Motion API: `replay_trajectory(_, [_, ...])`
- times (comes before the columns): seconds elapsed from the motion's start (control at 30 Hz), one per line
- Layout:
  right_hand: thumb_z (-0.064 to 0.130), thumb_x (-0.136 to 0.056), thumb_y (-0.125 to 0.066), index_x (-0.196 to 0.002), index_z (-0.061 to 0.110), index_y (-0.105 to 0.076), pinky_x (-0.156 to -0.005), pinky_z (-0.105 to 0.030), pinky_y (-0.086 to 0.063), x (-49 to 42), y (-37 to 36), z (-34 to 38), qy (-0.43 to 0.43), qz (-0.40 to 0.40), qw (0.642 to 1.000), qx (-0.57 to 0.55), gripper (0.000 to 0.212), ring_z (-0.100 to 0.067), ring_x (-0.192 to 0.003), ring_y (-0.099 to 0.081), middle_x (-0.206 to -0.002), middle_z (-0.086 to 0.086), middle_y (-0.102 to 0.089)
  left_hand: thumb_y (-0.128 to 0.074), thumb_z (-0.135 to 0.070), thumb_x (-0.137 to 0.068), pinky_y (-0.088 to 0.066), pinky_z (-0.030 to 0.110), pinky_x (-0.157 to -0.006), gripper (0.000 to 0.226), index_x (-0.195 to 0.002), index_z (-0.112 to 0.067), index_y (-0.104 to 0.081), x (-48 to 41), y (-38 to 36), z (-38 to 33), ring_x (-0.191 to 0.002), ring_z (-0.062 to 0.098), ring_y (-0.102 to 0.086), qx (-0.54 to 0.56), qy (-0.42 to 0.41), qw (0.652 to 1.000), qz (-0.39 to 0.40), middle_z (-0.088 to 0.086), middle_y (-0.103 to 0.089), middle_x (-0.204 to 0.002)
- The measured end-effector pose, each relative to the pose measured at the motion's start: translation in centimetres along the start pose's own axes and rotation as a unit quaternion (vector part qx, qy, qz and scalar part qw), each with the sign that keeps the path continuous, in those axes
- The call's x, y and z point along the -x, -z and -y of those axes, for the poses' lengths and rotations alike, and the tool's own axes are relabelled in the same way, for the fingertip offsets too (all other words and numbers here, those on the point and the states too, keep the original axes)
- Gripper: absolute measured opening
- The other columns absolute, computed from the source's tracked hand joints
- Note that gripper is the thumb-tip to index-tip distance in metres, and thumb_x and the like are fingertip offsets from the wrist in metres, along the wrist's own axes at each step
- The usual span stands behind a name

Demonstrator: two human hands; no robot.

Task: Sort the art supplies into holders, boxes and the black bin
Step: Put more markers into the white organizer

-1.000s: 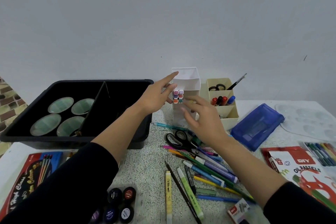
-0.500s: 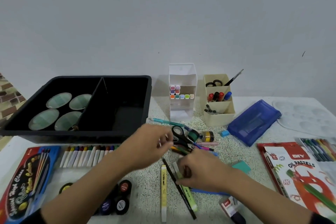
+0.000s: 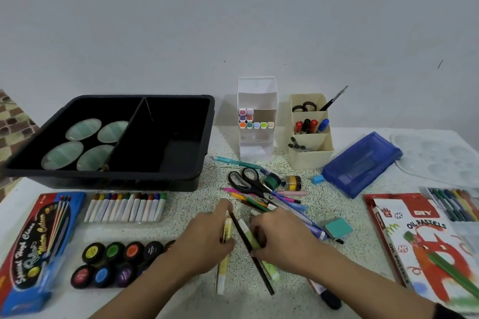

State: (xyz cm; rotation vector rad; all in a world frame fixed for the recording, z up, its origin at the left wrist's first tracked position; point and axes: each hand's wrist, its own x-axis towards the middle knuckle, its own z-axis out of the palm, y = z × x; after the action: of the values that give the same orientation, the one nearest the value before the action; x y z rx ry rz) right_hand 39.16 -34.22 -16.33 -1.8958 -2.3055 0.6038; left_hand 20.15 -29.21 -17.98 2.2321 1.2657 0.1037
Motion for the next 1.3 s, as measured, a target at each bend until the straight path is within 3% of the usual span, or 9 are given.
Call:
replay_trajectory(0.1, [0.032, -0.074, -0.073, -0.075, 0.018, -0.06, -0.061, -0.036, -0.053, 0.1, -0.3, 0.0, -0.002, -0.018, 1.0, -0.006, 0.018, -0.019, -0.069, -0.059, -0.073, 0.002, -0.063, -0.074, -0.033, -0.088, -0.054, 0.034, -0.066, 0.045, -0.12, -0.039, -0.044, 0.1, 0.9, -0.2, -0.067, 0.009, -0.062, 0.044, -0.007, 0.999, -0.026, -0.005, -0.064, -0.08])
replay_trajectory(0.17, [0.033, -0.077, -0.07, -0.076, 0.019, -0.062, -0.06, -0.035, -0.051, 0.3, 0.0, 0.2, -0.016, -0.038, 0.999, -0.031, 0.017, -0.017, -0.069, -0.058, -0.073, 0.003, -0.062, -0.077, -0.037, -0.087, -0.052, 0.023, -0.06, 0.035, -0.113, -0.04, -0.053, 0.1, 2.1, -1.1, -0.066, 0.007, -0.062, 0.082, -0.017, 0.995, -0.054, -0.007, -0.063, -0.082])
replay_trajectory(0.3, [0.027, -0.083, -0.075, -0.091, 0.02, -0.075, -0.065, -0.024, -0.054, 0.4, 2.4, -0.4, -0.049, -0.081, 0.981, -0.169, 0.011, -0.01, -0.072, -0.064, -0.083, 0.007, -0.07, -0.078, -0.036, -0.086, -0.05, 0.015, -0.06, 0.025, -0.104, -0.036, -0.061, -0.1, 5.1, -3.3, -0.07, 0.005, -0.066, 0.154, -0.054, 0.976, -0.144, -0.009, -0.065, -0.081])
replay_trajectory(0.47, [0.013, -0.085, -0.075, -0.08, 0.025, -0.073, -0.07, -0.013, -0.049, -0.2, 6.2, -2.5, -0.039, -0.315, 0.921, -0.227, 0.014, -0.001, -0.08, -0.064, -0.078, 0.018, -0.07, -0.077, -0.018, -0.087, -0.058, 0.033, -0.062, 0.019, -0.097, -0.019, -0.062, -1.7, 8.8, -5.6, -0.071, 0.02, -0.072, 0.306, -0.118, 0.919, -0.218, 0.0, -0.067, -0.089])
replay_trajectory(0.53, [0.009, -0.085, -0.077, -0.083, 0.018, -0.074, -0.072, -0.007, -0.046, -0.6, 7.6, -3.1, -0.001, -0.414, 0.888, -0.2, 0.01, 0.0, -0.083, -0.063, -0.081, 0.015, -0.07, -0.077, -0.013, -0.087, -0.06, 0.035, -0.066, 0.018, -0.095, -0.012, -0.061, -2.4, 9.8, -6.5, -0.074, 0.022, -0.073, 0.324, -0.151, 0.898, -0.258, 0.002, -0.068, -0.089])
replay_trajectory(0.7, [0.003, -0.085, -0.077, -0.089, 0.006, -0.075, -0.075, -0.021, -0.052, -2.3, 9.7, -4.0, 0.088, -0.543, 0.83, -0.096, 0.005, -0.011, -0.08, -0.066, -0.087, 0.0, -0.073, -0.081, -0.013, -0.083, -0.061, 0.047, -0.071, 0.021, -0.094, -0.01, -0.063, -4.1, 10.1, -8.0, -0.078, 0.024, -0.074, 0.329, -0.201, 0.863, -0.326, 0.001, -0.073, -0.094])
replay_trajectory(0.9, [0.002, -0.083, -0.078, -0.088, 0.007, -0.072, -0.073, -0.033, -0.053, -5.4, 10.4, -4.7, 0.092, -0.539, 0.837, -0.023, 0.009, -0.019, -0.081, -0.064, -0.086, -0.003, -0.071, -0.083, -0.017, -0.08, -0.061, 0.037, -0.07, 0.022, -0.09, -0.015, -0.063, -7.1, 8.7, -8.4, -0.078, 0.019, -0.076, 0.339, -0.22, 0.85, -0.338, -0.006, -0.076, -0.098])
replay_trajectory(1.1, [0.011, -0.081, -0.083, -0.092, 0.011, -0.073, -0.071, -0.012, -0.037, -7.8, 10.3, -5.4, 0.077, -0.499, 0.863, -0.011, 0.014, -0.013, -0.074, -0.062, -0.084, -0.001, -0.071, -0.085, -0.015, -0.079, -0.062, 0.042, -0.07, 0.022, -0.092, -0.013, -0.068, -10.8, 7.7, -7.2, -0.079, 0.016, -0.075, 0.309, -0.192, 0.867, -0.341, -0.006, -0.074, -0.09])
replay_trajectory(1.3, [0.014, -0.083, -0.081, -0.103, 0.013, -0.075, -0.076, -0.018, -0.047, -8.9, 10.1, -6.3, 0.084, -0.422, 0.902, -0.046, 0.021, -0.01, -0.085, -0.061, -0.094, 0.003, -0.07, -0.089, -0.018, -0.072, -0.057, 0.025, -0.061, 0.024, -0.09, -0.012, -0.075, -12.1, 7.6, -6.0, -0.073, 0.013, -0.068, 0.224, -0.205, 0.866, -0.398, -0.005, -0.066, -0.091])
